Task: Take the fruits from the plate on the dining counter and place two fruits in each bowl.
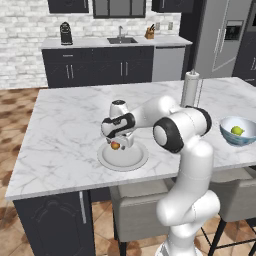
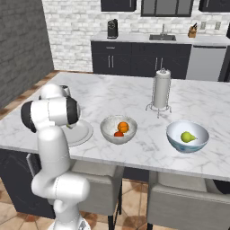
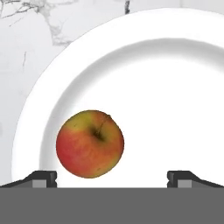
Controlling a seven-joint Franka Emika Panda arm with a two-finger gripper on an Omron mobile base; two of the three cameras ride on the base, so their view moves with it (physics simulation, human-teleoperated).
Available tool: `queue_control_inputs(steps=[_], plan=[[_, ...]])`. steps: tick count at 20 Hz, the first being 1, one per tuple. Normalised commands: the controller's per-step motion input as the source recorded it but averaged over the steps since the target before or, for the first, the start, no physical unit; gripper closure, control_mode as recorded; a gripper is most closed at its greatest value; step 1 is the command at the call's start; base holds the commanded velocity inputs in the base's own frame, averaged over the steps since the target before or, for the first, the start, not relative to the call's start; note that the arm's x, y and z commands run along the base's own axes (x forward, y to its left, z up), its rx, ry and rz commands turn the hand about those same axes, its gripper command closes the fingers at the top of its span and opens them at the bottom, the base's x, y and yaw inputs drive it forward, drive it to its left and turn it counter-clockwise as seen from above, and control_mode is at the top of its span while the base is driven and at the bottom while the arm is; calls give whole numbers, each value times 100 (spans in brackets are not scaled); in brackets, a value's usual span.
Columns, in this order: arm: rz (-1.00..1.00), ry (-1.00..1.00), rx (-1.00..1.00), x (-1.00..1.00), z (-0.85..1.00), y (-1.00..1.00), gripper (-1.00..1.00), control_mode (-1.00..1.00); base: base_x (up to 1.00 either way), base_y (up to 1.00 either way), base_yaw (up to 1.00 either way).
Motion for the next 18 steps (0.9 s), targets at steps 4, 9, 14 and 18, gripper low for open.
queue_control_inputs(steps=[4, 9, 14, 18], plan=[[0, 0, 0, 15, -11, 0, -100, -100, 0, 0, 0], [0, 0, 0, 16, -11, 0, -100, -100, 0, 0, 0], [0, 0, 0, 18, -10, 0, -100, -100, 0, 0, 0], [0, 0, 0, 0, -7, 1, -100, -100, 0, 0, 0]])
